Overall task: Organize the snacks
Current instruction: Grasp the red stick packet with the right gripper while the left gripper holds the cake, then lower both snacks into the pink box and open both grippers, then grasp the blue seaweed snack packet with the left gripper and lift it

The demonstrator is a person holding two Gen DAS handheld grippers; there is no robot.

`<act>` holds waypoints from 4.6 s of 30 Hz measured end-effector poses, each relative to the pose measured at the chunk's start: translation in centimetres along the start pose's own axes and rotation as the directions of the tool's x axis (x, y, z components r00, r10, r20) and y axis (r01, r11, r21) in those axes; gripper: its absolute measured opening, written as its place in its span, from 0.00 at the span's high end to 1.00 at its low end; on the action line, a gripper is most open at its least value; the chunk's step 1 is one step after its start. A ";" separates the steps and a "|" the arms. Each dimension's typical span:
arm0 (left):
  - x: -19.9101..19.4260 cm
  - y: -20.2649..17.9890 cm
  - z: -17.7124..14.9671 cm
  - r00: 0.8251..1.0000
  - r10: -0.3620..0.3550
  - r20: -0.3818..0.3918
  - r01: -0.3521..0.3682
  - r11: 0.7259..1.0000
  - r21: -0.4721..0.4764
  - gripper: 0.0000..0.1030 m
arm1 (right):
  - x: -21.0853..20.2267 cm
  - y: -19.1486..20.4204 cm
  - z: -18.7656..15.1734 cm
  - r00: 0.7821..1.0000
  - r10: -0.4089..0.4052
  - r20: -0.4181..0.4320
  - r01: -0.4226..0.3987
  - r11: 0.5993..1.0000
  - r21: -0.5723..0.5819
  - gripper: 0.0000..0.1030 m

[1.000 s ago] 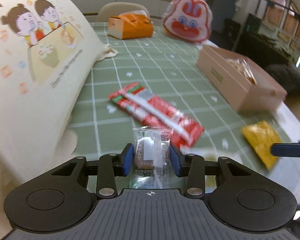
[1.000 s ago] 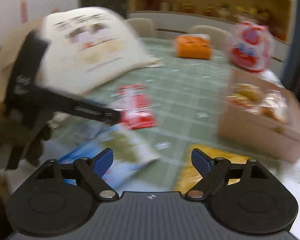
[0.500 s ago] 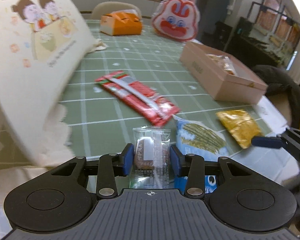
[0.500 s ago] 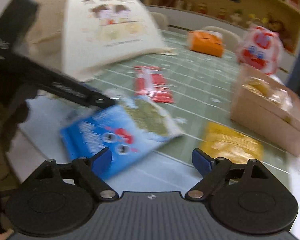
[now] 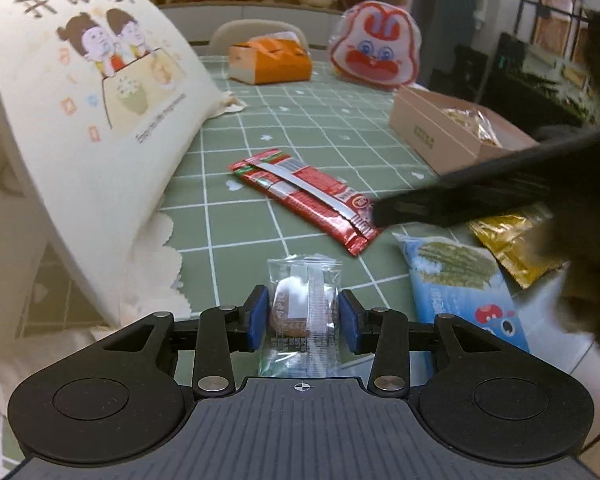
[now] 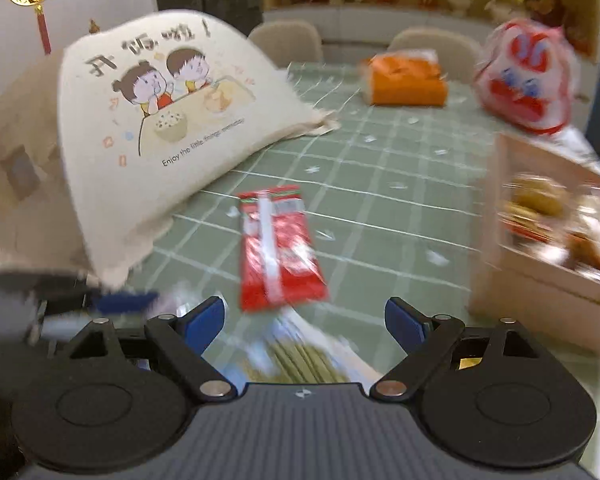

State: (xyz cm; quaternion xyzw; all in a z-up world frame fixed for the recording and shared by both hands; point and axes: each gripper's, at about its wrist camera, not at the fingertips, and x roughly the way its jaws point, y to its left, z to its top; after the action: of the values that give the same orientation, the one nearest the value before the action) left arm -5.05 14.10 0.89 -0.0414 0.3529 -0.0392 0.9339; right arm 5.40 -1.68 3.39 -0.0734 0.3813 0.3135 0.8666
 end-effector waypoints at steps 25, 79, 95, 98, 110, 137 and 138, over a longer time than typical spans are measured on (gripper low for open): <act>-0.5 -0.6 -0.9 0.998 -0.019 0.058 0.018 1.000 0.011 0.57 | -8.8 -4.6 -4.0 0.986 -0.133 0.096 0.130 0.991 0.038 0.71; -4.6 -4.4 -1.2 0.986 -0.099 0.134 0.082 0.988 0.128 0.61 | -9.7 -5.3 -3.9 0.994 -0.103 0.034 0.099 0.991 0.085 0.54; -7.4 -17.0 13.2 0.877 -0.382 0.292 0.296 0.908 0.298 0.61 | -24.7 -13.5 -4.3 0.922 -0.284 0.262 0.241 0.953 0.185 0.54; -4.3 -18.7 18.2 0.870 -0.423 0.253 0.364 0.898 0.249 0.61 | -25.3 -15.6 -1.1 0.902 -0.301 0.311 0.244 0.947 0.207 0.54; 13.2 -16.7 21.0 0.875 -0.480 0.061 0.483 0.874 -0.054 0.60 | -12.9 -23.1 8.8 0.940 -0.295 0.173 0.229 0.919 0.321 0.43; -2.7 -3.3 0.6 0.975 -0.203 0.087 0.218 0.951 -0.220 0.60 | -11.2 -8.8 -11.3 0.986 -0.154 0.063 0.138 0.968 0.212 0.22; -3.2 -3.5 0.1 0.977 -0.192 0.095 0.209 0.955 -0.209 0.60 | -11.0 -8.2 -11.7 0.986 -0.155 0.065 0.139 0.970 0.200 0.22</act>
State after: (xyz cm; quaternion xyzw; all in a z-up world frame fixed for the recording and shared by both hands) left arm -7.54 10.95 3.43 -0.1804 0.3142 -0.0934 0.9274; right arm -2.53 -17.81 2.01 -0.0036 0.3687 0.2123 0.9050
